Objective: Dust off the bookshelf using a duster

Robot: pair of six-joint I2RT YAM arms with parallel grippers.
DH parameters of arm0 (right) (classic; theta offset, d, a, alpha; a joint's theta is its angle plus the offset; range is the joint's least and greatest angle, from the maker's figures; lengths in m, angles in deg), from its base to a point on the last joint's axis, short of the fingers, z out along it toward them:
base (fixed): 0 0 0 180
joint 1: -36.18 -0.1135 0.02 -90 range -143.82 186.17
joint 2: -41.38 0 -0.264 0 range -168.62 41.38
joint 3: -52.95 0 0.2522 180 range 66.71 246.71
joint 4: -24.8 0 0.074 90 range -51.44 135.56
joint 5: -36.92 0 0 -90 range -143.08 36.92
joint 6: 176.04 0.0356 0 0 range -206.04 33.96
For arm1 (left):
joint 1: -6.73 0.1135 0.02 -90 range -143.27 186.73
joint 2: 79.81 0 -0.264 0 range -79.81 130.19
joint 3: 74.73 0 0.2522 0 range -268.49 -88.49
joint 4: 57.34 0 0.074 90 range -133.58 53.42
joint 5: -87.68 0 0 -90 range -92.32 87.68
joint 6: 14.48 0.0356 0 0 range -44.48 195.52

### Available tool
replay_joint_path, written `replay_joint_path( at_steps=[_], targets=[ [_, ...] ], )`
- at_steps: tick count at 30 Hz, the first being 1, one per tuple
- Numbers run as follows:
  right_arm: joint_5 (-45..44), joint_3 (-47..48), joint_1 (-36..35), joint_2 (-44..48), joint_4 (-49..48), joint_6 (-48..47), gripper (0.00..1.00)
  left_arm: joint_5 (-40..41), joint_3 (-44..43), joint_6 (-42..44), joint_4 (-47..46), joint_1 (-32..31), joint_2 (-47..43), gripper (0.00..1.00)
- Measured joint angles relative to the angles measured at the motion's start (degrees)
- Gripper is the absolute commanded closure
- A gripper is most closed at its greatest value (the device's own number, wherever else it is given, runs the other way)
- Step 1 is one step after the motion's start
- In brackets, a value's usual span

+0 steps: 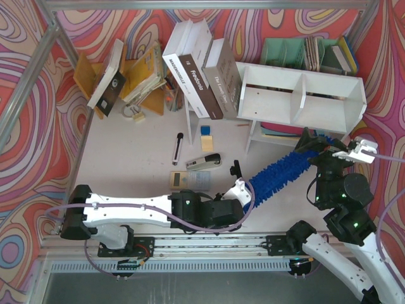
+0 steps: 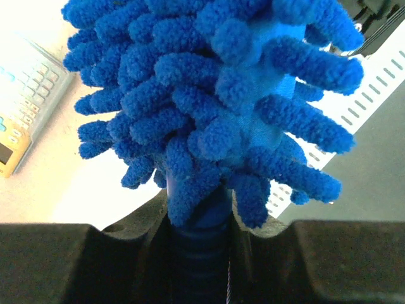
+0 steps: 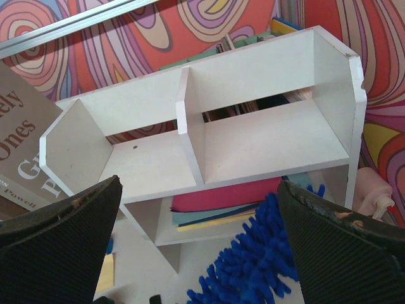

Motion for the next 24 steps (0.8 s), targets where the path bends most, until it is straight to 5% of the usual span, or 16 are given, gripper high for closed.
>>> replay_joint_path(
  at_steps=[24],
  targets=[
    [-1.7,-2.1,0.0,0.7,-1.7,-1.0,0.01,3.6,4.9,-1.7,-5.4,7.6,2.3,1.0]
  ],
)
